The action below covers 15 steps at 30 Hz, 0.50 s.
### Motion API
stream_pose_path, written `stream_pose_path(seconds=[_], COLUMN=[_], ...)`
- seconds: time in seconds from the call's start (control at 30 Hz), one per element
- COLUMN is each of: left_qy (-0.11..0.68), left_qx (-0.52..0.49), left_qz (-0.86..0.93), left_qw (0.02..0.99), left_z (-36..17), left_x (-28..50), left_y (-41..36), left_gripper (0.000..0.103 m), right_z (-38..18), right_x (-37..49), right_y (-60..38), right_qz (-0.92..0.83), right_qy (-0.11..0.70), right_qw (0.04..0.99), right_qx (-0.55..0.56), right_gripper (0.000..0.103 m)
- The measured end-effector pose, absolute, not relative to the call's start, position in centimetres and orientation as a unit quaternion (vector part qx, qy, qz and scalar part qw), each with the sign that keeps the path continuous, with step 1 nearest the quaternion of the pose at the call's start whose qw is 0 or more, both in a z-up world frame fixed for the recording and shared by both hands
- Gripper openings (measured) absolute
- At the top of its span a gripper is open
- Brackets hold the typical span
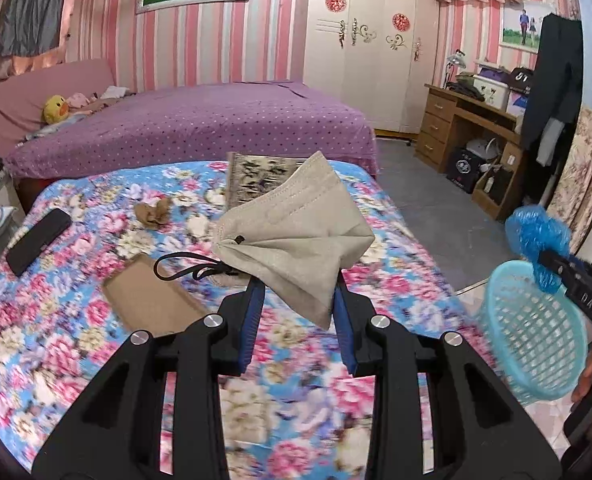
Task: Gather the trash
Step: 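Carry the beige mask and blue bag in both tools to the blue basket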
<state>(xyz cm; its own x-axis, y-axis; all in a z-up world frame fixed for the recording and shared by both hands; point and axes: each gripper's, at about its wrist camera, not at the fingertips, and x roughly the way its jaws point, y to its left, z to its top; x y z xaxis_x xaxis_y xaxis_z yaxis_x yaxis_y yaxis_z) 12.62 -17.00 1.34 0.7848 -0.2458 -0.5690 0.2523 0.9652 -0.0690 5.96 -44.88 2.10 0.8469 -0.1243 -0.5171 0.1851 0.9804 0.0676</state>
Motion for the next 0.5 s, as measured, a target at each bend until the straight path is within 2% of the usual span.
stream_pose_path(seconds=[0.5], left_qy=[0.303], left_qx=[0.028], left_qz=[-0.165], left_qw=[0.938], left_z=[0.2], left_x=[8.3], left_y=[-25.5], left_gripper=[0.032], right_z=[0.4], right_x=[0.0], right_y=[-52.7], right_qz=[-0.15], right_qy=[0.275], right_qw=[0.947], right_qx=[0.068], right_gripper=[0.028])
